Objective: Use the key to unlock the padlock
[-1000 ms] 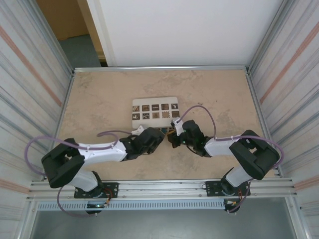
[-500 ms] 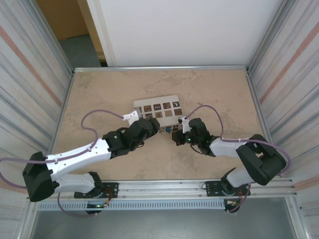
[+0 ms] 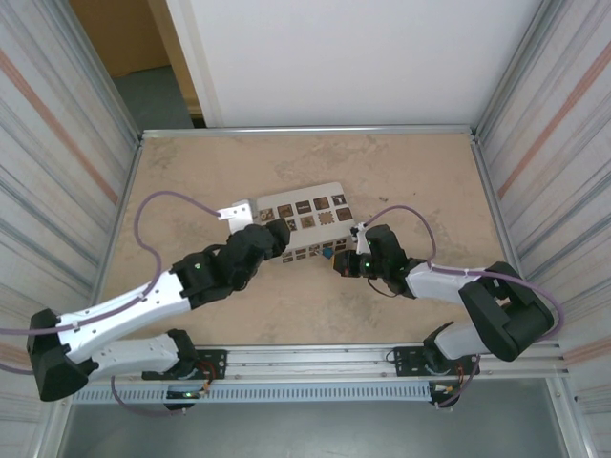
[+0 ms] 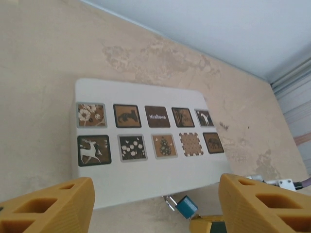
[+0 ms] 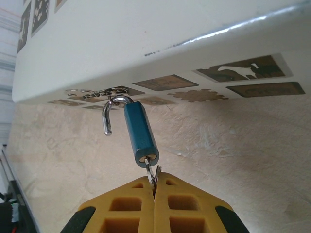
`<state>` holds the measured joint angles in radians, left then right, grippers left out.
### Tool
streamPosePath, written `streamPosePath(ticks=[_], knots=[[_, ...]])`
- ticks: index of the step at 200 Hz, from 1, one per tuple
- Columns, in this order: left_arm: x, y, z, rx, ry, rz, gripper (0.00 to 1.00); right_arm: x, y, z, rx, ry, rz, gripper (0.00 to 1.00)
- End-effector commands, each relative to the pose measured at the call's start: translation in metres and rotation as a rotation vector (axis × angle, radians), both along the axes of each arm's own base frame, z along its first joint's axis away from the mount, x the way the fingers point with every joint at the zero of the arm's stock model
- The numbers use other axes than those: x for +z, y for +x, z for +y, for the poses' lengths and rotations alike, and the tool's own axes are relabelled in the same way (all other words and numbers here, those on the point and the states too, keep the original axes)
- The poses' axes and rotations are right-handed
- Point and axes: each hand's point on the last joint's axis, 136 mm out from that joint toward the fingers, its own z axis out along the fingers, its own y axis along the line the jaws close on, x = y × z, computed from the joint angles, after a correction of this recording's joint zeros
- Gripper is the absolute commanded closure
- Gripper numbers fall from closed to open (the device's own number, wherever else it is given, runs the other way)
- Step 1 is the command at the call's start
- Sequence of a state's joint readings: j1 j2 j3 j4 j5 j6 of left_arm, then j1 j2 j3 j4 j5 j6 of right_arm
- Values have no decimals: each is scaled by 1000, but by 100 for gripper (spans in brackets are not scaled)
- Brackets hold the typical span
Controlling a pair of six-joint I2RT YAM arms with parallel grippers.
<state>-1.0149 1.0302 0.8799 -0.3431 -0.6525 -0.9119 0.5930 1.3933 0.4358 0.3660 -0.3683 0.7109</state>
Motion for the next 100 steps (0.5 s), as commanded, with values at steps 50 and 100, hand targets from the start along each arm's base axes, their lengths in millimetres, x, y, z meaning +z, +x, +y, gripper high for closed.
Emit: streamPosePath(ticks=[50, 100], knots=[[7, -10, 50, 96, 91, -83, 30, -20, 1, -4, -83, -1, 151, 100], [11, -10, 57, 123, 140, -86, 30, -27, 3, 0, -73, -13, 184, 95]])
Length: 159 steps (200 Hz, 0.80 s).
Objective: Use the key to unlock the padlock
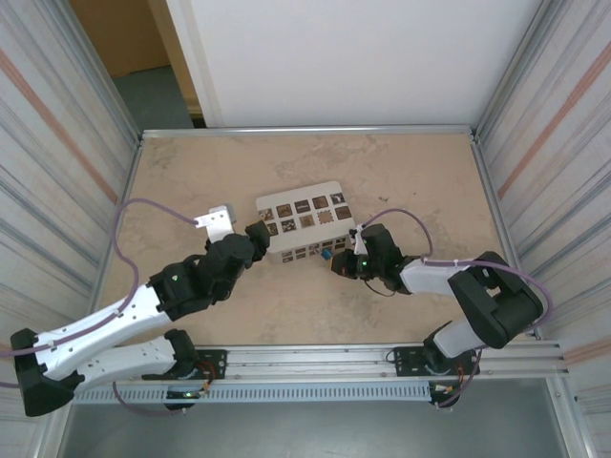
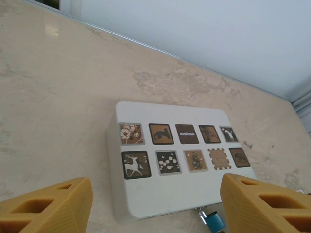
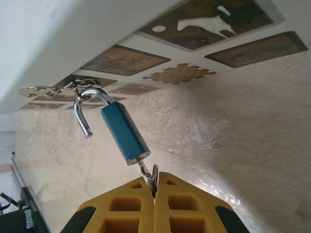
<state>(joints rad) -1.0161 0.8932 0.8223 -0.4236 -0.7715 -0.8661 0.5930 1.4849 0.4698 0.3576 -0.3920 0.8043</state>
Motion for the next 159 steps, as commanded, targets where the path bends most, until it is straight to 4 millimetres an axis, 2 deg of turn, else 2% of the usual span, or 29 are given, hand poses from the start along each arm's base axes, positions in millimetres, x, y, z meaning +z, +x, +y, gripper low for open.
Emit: streamPosePath(ticks=[1, 16, 41, 75, 95, 133, 159], knots=[[6, 1, 12, 45, 63, -23, 30, -9, 3, -4, -33, -26, 56, 95], [6, 2, 14, 55, 77, -30, 28, -9, 3, -5, -34, -27, 56, 89], [6, 3, 17, 74, 95, -36, 26, -6, 3, -8, -38, -38, 44, 74], [5, 4, 21, 81, 97, -25, 23, 0, 3, -14, -35, -68, 13, 66], [1, 7, 22, 69, 80, 0, 22, 10, 7, -19, -30, -88, -37, 56], [-11, 16, 18, -22, 52, 53, 16, 37, 12, -27, -22, -80, -127, 31], [-25, 24, 18, -79, -27, 117, 10, 51, 15, -30, -15, -41, -158, 2]])
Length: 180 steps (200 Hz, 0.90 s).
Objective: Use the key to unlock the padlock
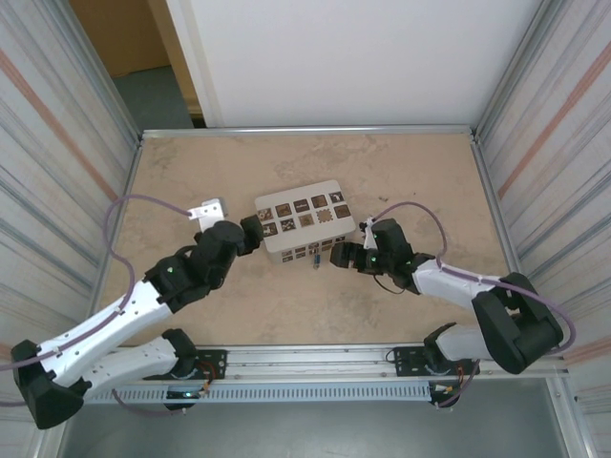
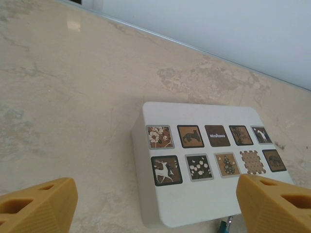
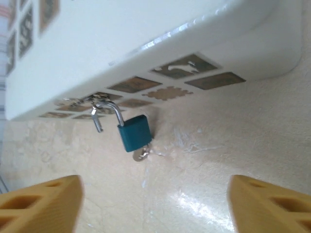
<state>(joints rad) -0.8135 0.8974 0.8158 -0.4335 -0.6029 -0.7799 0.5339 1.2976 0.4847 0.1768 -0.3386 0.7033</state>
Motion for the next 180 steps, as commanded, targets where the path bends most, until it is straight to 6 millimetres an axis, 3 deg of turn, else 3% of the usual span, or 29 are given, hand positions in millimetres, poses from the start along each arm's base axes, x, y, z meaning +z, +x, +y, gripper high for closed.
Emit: streamPosePath(ticks=[1, 39, 106, 180], knots=[[-10, 3, -9, -103, -72, 45, 9, 18, 6, -2, 22, 17, -53, 1], [-32, 11, -3, -163, -163, 131, 5, 26, 9, -2, 31, 75, -57, 1], [-61, 23, 6, -202, -321, 233, 6, 27, 16, 1, 31, 95, -57, 1], [-78, 42, -27, -343, -353, 327, 8, 37, 28, 11, 33, 146, -73, 1]])
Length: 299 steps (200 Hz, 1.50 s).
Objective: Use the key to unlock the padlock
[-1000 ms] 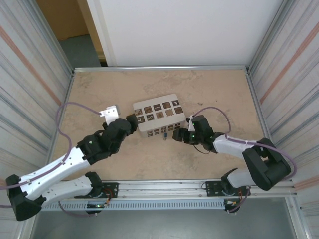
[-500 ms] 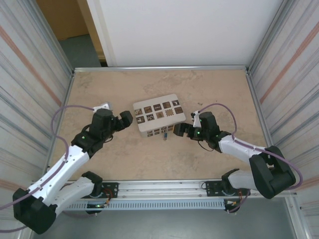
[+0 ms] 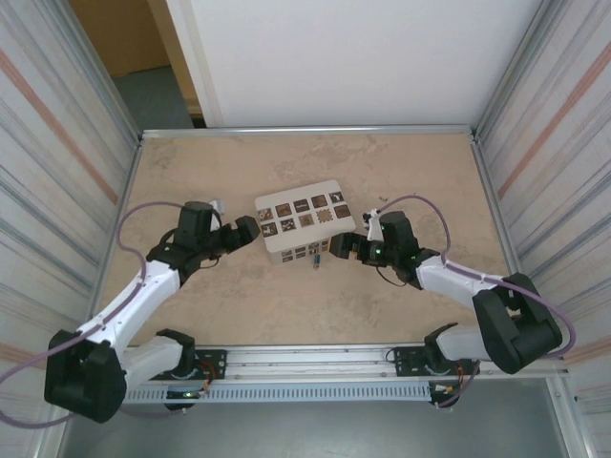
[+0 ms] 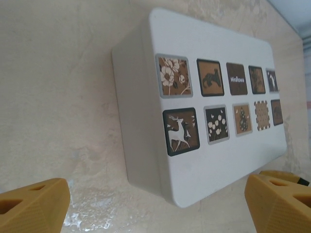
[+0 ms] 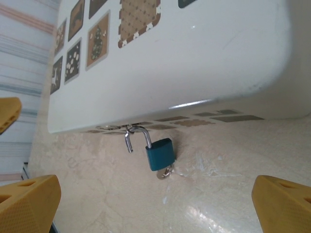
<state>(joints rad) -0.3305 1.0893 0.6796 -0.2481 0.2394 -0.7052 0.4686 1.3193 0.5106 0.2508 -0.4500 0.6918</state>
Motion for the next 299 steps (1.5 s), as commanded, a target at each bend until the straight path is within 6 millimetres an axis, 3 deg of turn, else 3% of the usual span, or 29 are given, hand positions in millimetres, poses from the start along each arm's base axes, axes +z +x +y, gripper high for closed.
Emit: streamPosePath(ticks=[1, 44, 79, 99, 145, 183, 254, 299], knots=[[18, 14, -22, -93, -74, -46, 8, 16, 11, 8, 5, 52, -29, 1], [-2, 36, -39, -132, -94, 24, 15, 17, 16, 12, 10, 66, -31, 1], [-24, 46, -47, -144, -101, 98, 35, 17, 20, 14, 19, 58, -37, 1], [-36, 44, -47, -152, -60, 137, 46, 16, 22, 17, 33, 61, -33, 1], [-55, 35, -52, -171, -35, 197, 55, 15, 30, 19, 43, 49, -37, 1], [-67, 21, -59, -192, -25, 231, 68, 16, 39, 19, 55, 26, -55, 1], [-77, -8, -70, -216, -5, 262, 71, 18, 67, 13, 75, 31, -97, 1], [-62, -9, -68, -201, -1, 230, 67, 18, 76, 7, 61, 32, -120, 1]])
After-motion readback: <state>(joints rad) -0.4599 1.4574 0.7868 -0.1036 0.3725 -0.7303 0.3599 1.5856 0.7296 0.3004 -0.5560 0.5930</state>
